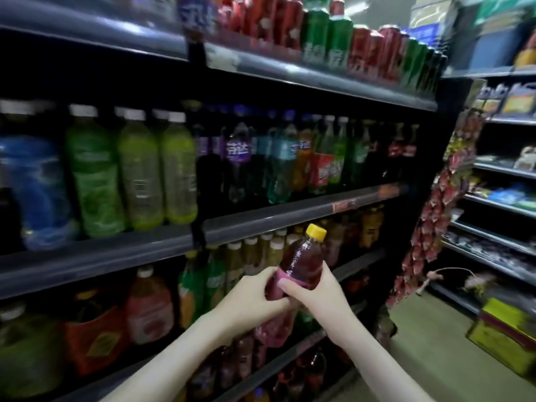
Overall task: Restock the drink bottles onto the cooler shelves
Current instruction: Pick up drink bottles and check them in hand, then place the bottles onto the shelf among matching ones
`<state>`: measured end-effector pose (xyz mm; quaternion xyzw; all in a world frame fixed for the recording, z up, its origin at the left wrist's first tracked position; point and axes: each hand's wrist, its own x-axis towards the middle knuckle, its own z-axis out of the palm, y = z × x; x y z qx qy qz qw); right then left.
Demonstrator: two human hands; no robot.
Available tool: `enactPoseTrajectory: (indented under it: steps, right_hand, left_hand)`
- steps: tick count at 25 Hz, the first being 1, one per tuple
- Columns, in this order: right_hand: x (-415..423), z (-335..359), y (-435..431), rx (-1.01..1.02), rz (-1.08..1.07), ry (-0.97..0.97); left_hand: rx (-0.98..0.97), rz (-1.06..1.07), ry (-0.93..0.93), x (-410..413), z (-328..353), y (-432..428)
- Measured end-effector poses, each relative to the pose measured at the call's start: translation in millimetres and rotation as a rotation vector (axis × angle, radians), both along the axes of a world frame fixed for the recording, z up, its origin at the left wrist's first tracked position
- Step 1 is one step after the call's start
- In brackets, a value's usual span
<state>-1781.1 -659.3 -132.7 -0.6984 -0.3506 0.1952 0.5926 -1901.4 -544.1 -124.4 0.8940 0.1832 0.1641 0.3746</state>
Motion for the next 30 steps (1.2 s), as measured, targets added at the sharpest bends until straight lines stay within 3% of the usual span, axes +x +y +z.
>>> enactPoseTrajectory:
  steps: [6,10,16,19,24,27,30]
  right_hand:
    - [164,-35,11,-0.002,-0.129,0.017]
    - [271,-55,14,0.016,-0.263,0.014]
    - [423,-85,11,0.106,-0.429,0.066]
    - [491,-103,18,0.081,-0.388,0.013]
    - [600,-135,53,-0.029,-0.12,-0.062]
    - [640,-150,72,-0.117,0.03,-0.068]
    - [653,-154,85,-0.194,0.148,-0.096]
  left_hand:
    - [0.36,0.017,-0.002,146,-48,33]
    - [0.493,-0.015,-0.029,249,-75,37]
    - [0.638,-0.163,0.182,400,-102,31]
    - [0.541,-0.079,0.218,467,-121,30]
    - [0.234,0.238,0.203,581,-156,22]
    - [-0.008,0.358,0.207,634,-171,20]
    - [-0.121,0.462,0.193,668,-176,22]
